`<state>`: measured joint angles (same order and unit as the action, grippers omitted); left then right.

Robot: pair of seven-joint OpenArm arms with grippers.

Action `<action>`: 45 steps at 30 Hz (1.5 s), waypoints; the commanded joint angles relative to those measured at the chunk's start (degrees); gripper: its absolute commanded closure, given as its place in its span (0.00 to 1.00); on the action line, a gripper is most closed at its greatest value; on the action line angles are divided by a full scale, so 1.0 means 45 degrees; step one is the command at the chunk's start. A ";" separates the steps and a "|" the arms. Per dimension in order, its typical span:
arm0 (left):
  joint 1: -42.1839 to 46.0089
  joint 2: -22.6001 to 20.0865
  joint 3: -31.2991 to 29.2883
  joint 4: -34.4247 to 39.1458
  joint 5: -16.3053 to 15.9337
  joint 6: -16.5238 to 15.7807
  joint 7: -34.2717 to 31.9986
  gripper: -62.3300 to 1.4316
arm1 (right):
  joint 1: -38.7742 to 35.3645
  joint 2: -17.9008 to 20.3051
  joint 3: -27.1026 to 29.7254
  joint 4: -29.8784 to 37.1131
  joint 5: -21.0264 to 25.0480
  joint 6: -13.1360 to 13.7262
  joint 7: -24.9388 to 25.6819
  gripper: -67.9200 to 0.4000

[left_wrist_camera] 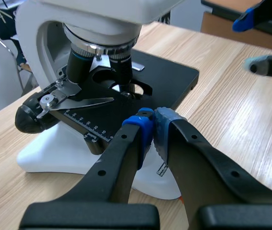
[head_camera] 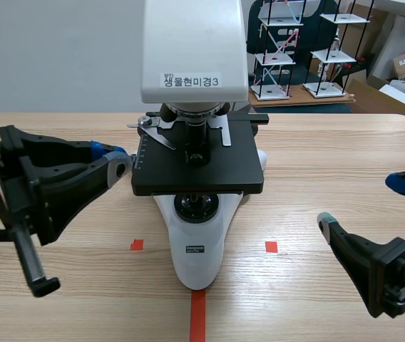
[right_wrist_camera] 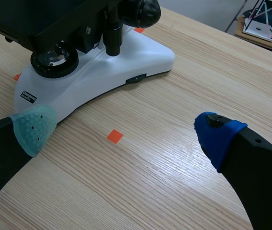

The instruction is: Point at the objective lens

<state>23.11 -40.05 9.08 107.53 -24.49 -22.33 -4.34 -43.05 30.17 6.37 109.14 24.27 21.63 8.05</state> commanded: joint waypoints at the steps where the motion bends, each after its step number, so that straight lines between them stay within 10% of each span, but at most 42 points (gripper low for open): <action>1: -0.0403 0.0068 0.0282 -0.0136 -0.0131 0.0063 -0.0044 0.93 | 0.0044 0.0058 0.0083 0.0189 0.0097 -0.0044 0.0185 0.05; 19: -0.3478 0.0078 0.2900 -0.1438 -0.1049 0.0860 0.0491 0.93 | 0.0044 0.0058 0.0083 0.0189 0.0097 -0.0044 0.0189 0.05; 45: -0.3687 0.0078 0.3133 -0.1656 -0.1180 0.0937 0.0554 0.93 | 0.0044 0.0058 0.0083 0.0189 0.0097 -0.0044 0.0185 0.05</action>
<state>6.68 -40.03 23.14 99.44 -29.04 -18.09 -1.28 -43.05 30.17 6.37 109.14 24.27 21.63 8.05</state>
